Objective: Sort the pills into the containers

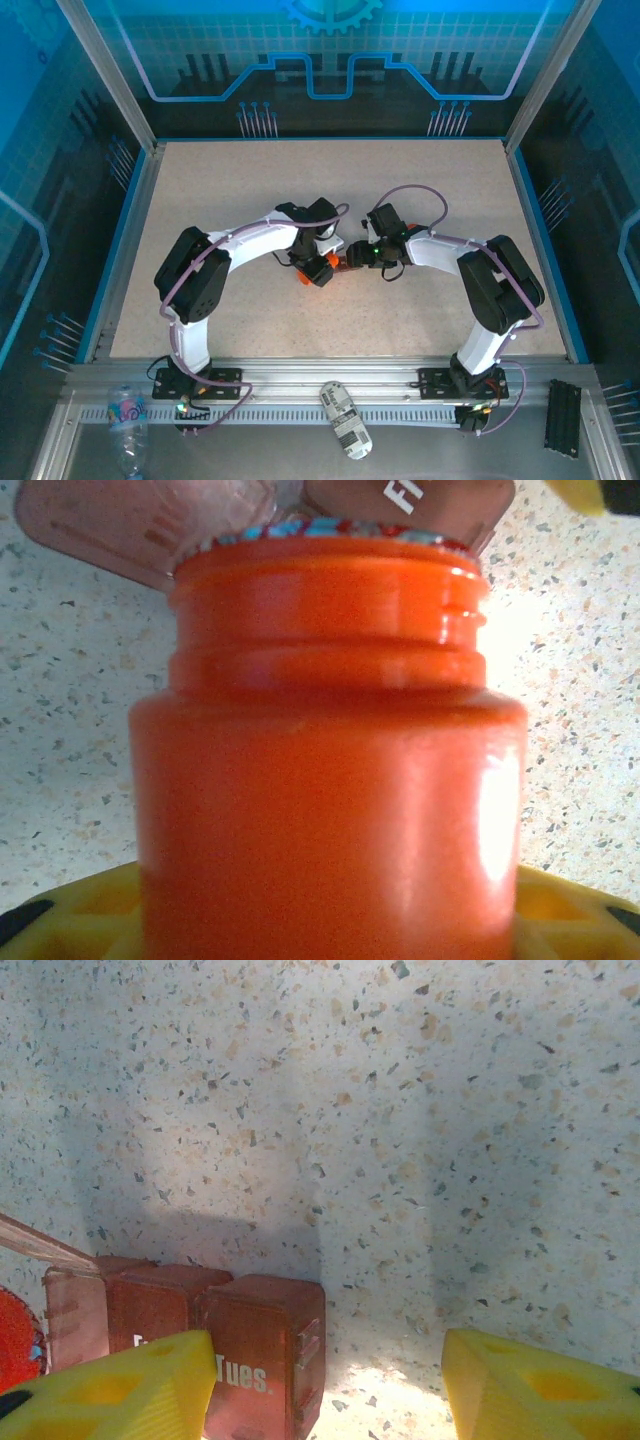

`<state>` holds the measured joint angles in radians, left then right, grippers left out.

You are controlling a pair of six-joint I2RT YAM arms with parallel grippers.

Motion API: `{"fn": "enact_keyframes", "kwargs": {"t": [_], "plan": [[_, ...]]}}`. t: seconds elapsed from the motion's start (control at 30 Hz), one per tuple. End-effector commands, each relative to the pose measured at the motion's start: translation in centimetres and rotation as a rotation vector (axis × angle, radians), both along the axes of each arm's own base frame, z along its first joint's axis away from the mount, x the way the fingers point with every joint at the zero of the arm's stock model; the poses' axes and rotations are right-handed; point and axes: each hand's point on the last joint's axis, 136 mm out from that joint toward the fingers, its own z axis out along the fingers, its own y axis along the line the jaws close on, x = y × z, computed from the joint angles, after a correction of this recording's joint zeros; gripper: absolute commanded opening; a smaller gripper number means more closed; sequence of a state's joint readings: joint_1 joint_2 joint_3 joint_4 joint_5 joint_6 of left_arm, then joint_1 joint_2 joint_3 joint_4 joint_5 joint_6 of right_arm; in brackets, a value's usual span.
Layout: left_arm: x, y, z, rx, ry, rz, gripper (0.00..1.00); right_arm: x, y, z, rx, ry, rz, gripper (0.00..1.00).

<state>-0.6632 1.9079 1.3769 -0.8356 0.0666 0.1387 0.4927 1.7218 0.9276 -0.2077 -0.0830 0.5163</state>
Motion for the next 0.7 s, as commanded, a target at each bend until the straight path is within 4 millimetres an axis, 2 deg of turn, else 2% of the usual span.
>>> {"fn": "enact_keyframes", "kwargs": {"t": [0.0,0.27,0.67], "plan": [[-0.4,0.2,-0.2,0.046,0.019,-0.034,0.00,-1.4,-0.5,-2.1,-0.058,0.068,-0.002,0.62],[-0.7,0.4,-0.9,0.091,0.027,-0.054,0.00,-1.4,-0.6,-2.1,-0.060,0.068,-0.002,0.62],[-0.4,0.1,0.3,0.126,0.012,-0.063,0.00,-1.5,-0.6,-2.2,-0.060,0.069,-0.002,0.62]]}}
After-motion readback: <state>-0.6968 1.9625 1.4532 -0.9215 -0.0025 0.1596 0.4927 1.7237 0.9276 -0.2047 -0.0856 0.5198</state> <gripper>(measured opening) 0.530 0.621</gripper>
